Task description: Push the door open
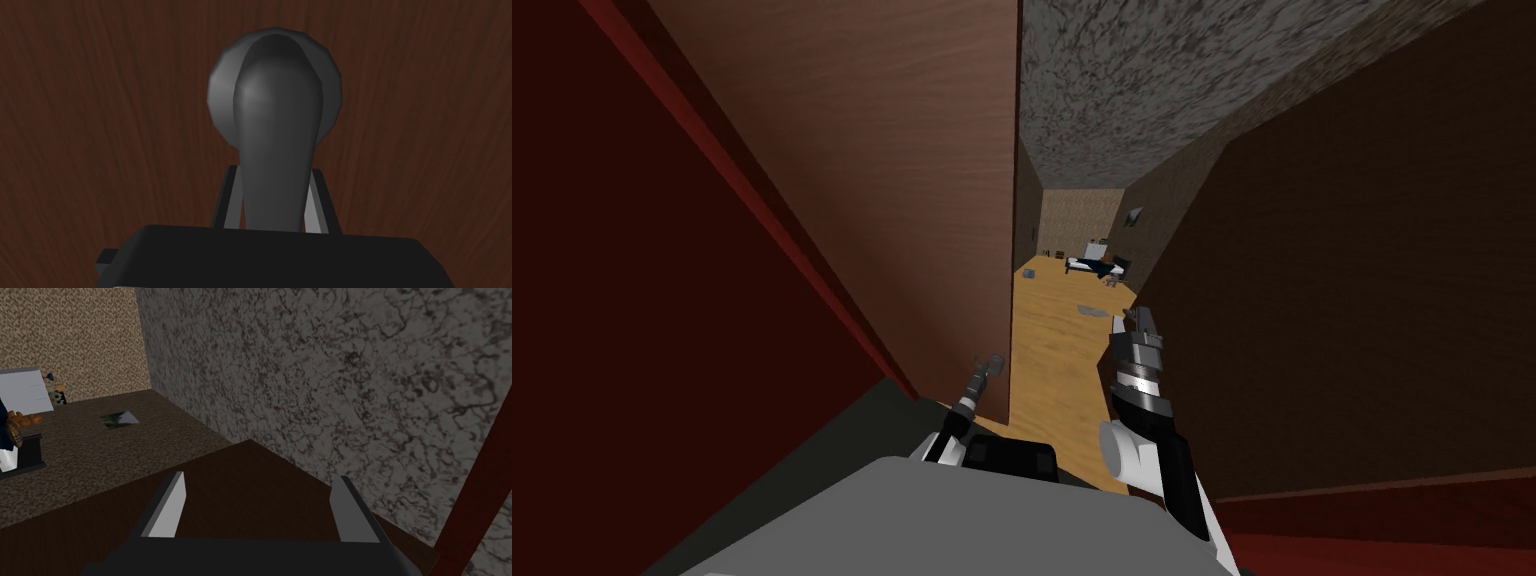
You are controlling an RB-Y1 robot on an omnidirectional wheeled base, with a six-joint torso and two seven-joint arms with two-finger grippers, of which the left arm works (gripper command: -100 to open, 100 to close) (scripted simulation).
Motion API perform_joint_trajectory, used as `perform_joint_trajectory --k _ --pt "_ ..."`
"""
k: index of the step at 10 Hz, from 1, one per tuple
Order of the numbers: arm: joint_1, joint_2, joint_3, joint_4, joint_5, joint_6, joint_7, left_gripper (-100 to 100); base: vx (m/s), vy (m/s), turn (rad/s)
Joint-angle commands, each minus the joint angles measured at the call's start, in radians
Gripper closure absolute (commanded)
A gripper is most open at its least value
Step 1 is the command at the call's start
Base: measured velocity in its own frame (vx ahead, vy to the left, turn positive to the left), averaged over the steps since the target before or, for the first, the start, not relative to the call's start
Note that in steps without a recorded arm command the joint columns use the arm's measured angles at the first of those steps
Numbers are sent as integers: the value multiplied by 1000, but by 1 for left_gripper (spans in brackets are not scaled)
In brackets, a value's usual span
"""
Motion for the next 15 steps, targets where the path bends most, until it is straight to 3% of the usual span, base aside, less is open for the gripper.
perform_joint_trajectory --k 1,7,15 --pt "-19 9 28 8 11 -6 -7 100 209 -85 49" --pt "-38 19 104 26 42 -6 -27 100 176 -91 68" --pt "-59 7 195 47 78 -6 -52 100 149 -94 70"
